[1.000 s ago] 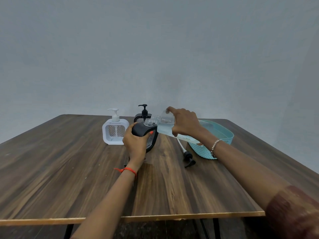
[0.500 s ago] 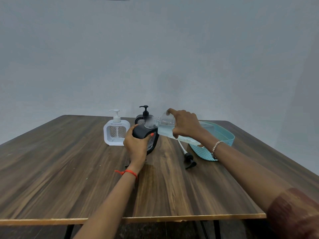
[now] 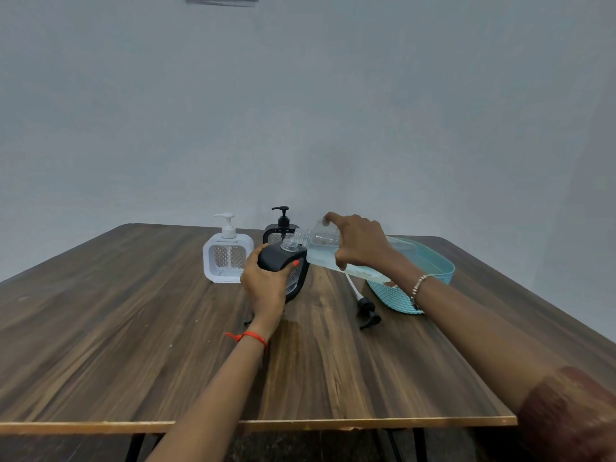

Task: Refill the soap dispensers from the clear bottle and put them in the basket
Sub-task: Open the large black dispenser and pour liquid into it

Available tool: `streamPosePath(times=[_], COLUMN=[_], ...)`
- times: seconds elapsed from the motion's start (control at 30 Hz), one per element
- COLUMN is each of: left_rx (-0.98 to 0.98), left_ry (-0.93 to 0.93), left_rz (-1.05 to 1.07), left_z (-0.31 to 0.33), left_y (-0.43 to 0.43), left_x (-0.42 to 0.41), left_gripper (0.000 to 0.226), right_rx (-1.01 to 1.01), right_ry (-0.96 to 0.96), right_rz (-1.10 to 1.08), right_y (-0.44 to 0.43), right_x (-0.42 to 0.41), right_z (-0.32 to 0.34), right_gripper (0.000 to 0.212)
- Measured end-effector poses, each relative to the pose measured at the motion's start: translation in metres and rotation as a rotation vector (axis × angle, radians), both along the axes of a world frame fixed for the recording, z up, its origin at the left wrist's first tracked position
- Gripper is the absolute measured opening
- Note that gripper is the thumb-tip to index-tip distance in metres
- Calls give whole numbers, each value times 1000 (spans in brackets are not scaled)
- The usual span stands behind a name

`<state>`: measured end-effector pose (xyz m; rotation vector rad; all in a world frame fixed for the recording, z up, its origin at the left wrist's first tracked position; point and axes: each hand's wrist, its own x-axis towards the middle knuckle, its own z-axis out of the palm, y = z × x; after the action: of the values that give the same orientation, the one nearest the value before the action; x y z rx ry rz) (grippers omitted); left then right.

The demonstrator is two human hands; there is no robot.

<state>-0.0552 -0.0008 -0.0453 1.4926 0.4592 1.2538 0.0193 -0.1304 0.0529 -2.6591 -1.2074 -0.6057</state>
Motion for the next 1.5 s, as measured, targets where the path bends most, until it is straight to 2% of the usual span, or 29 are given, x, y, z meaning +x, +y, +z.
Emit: streamPosePath(times=[1.5], left_rx=[-31], left_ry=[-12], left_rz=[-8], left_z=[-1], left_y=[-1], left_x=[-3], left_gripper=[59], right_rx=[21], right_ry=[63], right_rz=[8], right_y=[-4], right_x=[-1], right_z=[-1], right_gripper=[79])
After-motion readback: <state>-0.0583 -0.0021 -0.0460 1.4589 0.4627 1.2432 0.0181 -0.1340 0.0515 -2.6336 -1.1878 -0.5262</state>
